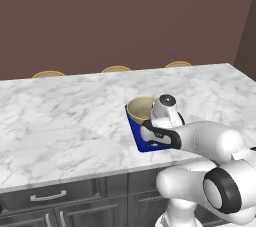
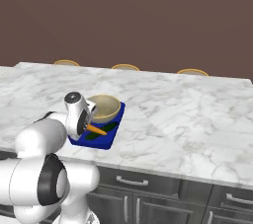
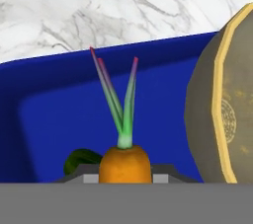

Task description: Place the two vegetables and bowl onto the tray for setting up a vegetable dip station.

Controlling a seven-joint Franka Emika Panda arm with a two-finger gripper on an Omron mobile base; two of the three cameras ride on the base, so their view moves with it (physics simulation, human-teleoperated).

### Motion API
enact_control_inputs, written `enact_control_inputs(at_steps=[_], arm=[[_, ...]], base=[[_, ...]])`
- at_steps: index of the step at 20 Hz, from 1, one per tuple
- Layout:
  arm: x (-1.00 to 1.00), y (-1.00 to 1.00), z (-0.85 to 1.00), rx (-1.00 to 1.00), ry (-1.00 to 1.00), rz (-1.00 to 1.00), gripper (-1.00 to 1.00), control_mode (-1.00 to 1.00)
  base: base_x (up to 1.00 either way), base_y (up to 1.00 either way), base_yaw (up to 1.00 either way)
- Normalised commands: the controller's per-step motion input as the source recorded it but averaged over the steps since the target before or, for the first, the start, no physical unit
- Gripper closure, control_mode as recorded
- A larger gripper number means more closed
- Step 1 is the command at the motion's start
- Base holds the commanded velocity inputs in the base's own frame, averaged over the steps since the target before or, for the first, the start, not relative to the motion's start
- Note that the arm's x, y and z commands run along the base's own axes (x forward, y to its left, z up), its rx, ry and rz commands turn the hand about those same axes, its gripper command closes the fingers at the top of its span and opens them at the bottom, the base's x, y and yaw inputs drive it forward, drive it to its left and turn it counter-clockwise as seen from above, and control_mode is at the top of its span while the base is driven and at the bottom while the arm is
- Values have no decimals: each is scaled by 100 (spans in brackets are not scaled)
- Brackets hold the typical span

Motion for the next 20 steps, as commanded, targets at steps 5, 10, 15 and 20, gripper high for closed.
enact_control_inputs(at_steps=[5, 10, 15, 20], arm=[[0, 0, -7, 0, -5, 3, 100, -100], [0, 0, -9, 0, -4, 3, 100, -100], [0, 0, -6, 0, -3, 3, 100, -100], [0, 0, 0, 0, -1, 2, 100, -100]], base=[[0, 0, 0], [0, 0, 0], [0, 0, 0], [0, 0, 0]])
